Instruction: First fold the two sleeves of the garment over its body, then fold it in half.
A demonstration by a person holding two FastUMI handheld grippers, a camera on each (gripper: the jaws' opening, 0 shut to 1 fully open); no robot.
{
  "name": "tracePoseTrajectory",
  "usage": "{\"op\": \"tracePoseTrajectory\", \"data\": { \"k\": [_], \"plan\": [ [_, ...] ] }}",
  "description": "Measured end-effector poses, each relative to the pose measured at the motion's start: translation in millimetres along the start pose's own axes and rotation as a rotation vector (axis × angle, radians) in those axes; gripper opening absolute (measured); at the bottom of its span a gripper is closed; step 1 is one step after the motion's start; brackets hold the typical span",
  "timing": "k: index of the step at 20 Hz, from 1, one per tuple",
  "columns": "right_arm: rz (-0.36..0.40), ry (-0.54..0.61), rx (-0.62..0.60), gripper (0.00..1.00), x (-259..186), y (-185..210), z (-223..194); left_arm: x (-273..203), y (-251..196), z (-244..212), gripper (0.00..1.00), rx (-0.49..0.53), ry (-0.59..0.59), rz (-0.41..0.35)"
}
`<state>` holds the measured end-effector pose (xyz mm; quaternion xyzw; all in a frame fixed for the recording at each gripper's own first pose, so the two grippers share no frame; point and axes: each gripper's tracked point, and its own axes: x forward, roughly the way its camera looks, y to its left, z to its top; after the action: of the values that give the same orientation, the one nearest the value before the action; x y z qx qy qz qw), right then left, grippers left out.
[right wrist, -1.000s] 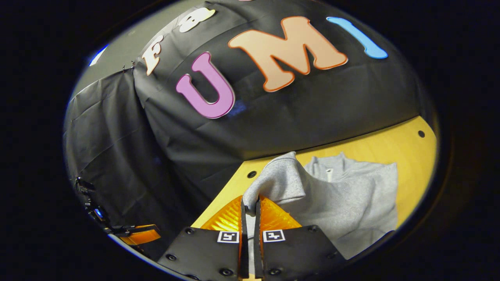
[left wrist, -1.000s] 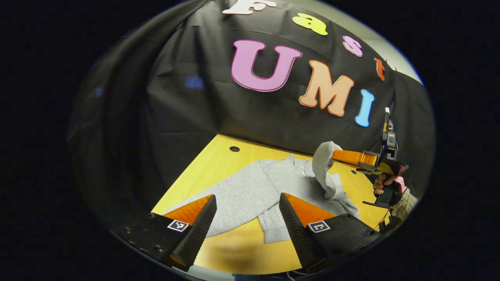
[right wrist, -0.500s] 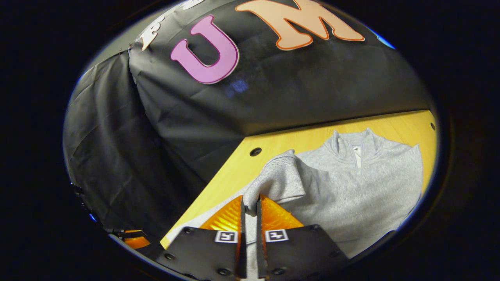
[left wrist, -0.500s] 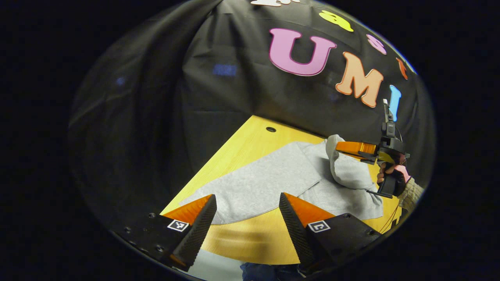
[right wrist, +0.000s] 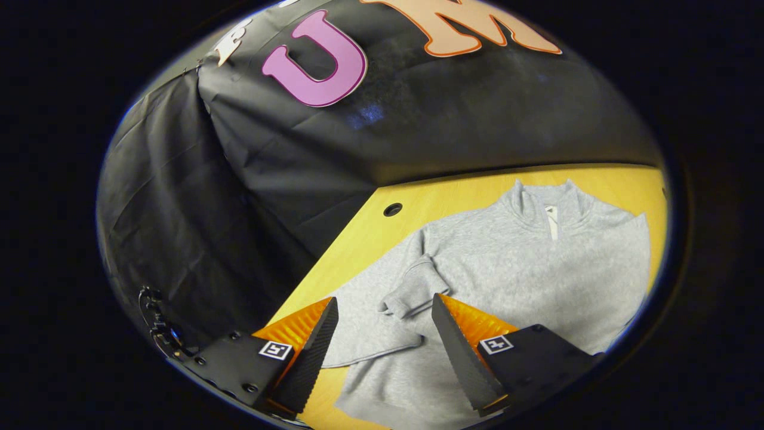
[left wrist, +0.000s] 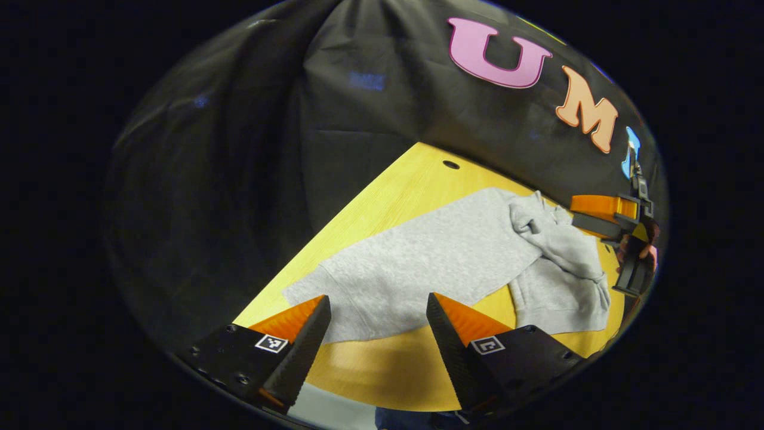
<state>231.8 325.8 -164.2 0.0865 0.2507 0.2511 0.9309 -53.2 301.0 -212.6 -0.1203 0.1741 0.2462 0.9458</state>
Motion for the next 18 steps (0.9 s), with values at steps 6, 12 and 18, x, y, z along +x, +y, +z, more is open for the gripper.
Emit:
{"op": "tracePoseTrajectory", "data": {
  "k": [6, 12, 18],
  "plan": [
    [-0.058, -0.032, -0.08, 0.98, -25, -17, 10, 17, 19, -10, 0.95, 0.004, 0.053, 0.055],
    [-0.135, -0.081, -0.104, 0.98, -61, -48, 38, 25, 30, -21, 0.92, 0.056, 0.088, 0.129],
    [-0.201, -0.116, -0.113, 0.98, -110, -74, 50, 22, 30, -16, 0.79, 0.06, 0.079, 0.137]
  ]
}}
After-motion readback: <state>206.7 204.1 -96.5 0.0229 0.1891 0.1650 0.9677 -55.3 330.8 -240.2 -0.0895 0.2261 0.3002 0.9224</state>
